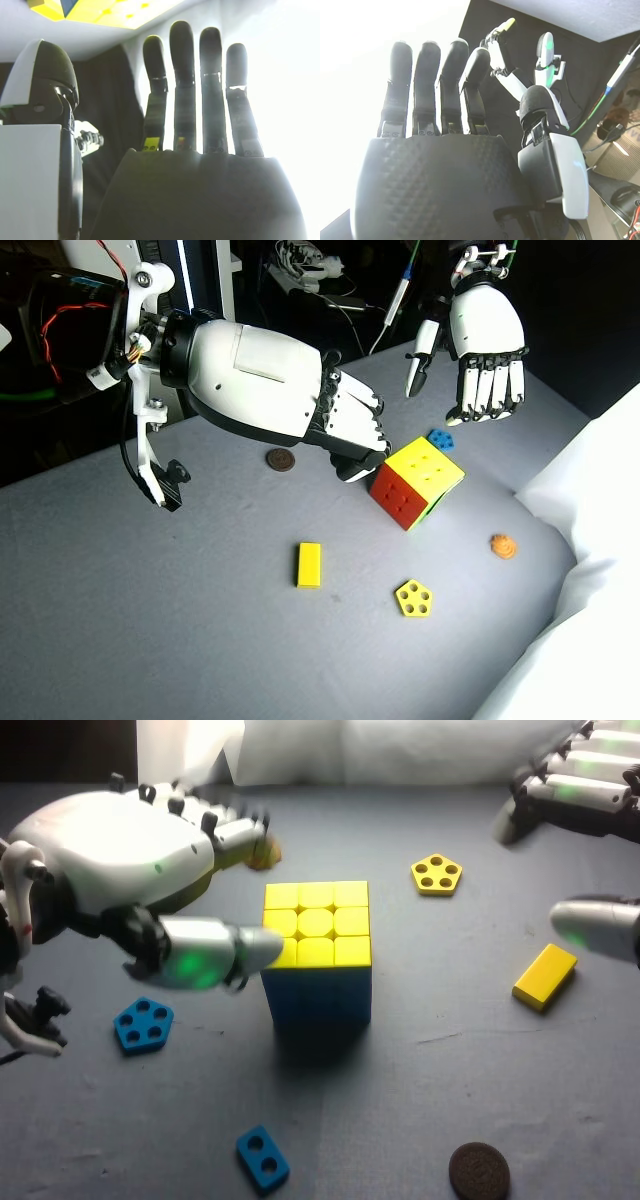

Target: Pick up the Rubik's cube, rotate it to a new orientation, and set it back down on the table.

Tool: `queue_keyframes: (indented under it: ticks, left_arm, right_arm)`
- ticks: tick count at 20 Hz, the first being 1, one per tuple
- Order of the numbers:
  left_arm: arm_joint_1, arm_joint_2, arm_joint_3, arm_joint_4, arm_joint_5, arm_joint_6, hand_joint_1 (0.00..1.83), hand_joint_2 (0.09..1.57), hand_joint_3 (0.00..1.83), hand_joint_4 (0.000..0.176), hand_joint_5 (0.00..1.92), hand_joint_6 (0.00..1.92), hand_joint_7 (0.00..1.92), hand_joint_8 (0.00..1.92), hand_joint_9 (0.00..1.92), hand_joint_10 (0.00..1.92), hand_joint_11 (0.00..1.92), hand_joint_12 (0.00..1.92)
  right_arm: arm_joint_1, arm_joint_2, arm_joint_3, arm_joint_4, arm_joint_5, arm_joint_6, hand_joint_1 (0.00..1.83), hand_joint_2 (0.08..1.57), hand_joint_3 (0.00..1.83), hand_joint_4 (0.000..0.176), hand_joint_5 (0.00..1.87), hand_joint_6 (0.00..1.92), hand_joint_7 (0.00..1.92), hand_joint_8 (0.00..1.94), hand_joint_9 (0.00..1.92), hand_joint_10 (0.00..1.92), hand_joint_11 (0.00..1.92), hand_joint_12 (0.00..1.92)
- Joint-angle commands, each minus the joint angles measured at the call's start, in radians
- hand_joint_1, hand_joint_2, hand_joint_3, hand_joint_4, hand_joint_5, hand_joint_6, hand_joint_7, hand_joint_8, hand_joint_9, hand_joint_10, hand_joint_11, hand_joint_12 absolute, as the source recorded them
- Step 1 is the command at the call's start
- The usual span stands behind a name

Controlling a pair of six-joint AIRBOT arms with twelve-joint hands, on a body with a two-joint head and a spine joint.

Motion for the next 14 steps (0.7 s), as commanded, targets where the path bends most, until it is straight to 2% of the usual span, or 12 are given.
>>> queue_keyframes:
  ticks: [1,7,9,10,11,13,14]
  left_arm:
    - [-0.015,0.006,-0.003,0.019,-0.084,0.001,0.00,1.33,0.01,0.000,0.00,0.00,0.01,0.00,0.03,0.00,0.00,0.19]
    - [-0.025,-0.007,0.011,-0.002,-0.099,0.001,0.00,1.33,0.00,0.000,0.00,0.00,0.01,0.00,0.04,0.00,0.00,0.19]
    - [-0.025,-0.025,0.018,-0.054,-0.113,0.022,0.00,1.33,0.00,0.000,0.00,0.00,0.01,0.00,0.02,0.00,0.00,0.15]
    - [-0.026,-0.041,0.021,-0.115,-0.135,0.072,0.00,1.33,0.00,0.000,0.00,0.00,0.01,0.00,0.03,0.00,0.00,0.16]
    - [-0.031,-0.058,0.027,-0.137,-0.145,0.093,0.00,1.33,0.00,0.000,0.00,0.00,0.00,0.00,0.02,0.00,0.00,0.14]
    - [-0.038,-0.093,0.043,-0.187,-0.151,0.148,0.36,1.24,0.00,0.000,0.00,0.00,0.00,0.00,0.04,0.00,0.00,0.22]
    - [-0.038,-0.115,0.052,-0.215,-0.160,0.176,0.49,1.20,0.00,0.000,0.00,0.00,0.00,0.00,0.02,0.00,0.00,0.20]
  right_arm:
    - [0.014,0.005,0.001,0.018,0.117,0.001,0.00,1.36,0.05,0.000,0.00,0.00,0.01,0.00,0.00,0.00,0.00,0.00]
    - [0.014,0.005,0.001,0.018,0.117,-0.006,0.00,1.36,0.04,0.000,0.01,0.00,0.02,0.01,0.01,0.01,0.00,0.00]
    - [0.014,0.005,0.001,0.018,0.117,-0.006,0.00,1.36,0.04,0.000,0.00,0.00,0.01,0.01,0.00,0.00,0.00,0.00]
    - [0.014,0.005,0.000,0.018,0.117,-0.008,0.00,1.37,0.04,0.000,0.01,0.00,0.03,0.01,0.02,0.01,0.00,0.00]
    - [0.013,0.005,0.000,0.018,0.117,-0.010,0.00,1.37,0.04,0.000,0.00,0.00,0.01,0.00,0.00,0.00,0.00,0.00]
    - [0.013,0.005,0.000,0.018,0.117,-0.012,0.00,1.37,0.04,0.000,0.00,0.00,0.01,0.00,0.01,0.00,0.00,0.00]
    - [0.013,0.005,0.000,0.018,0.117,-0.013,0.00,1.36,0.03,0.000,0.00,0.00,0.00,0.00,0.00,0.00,0.00,0.00]
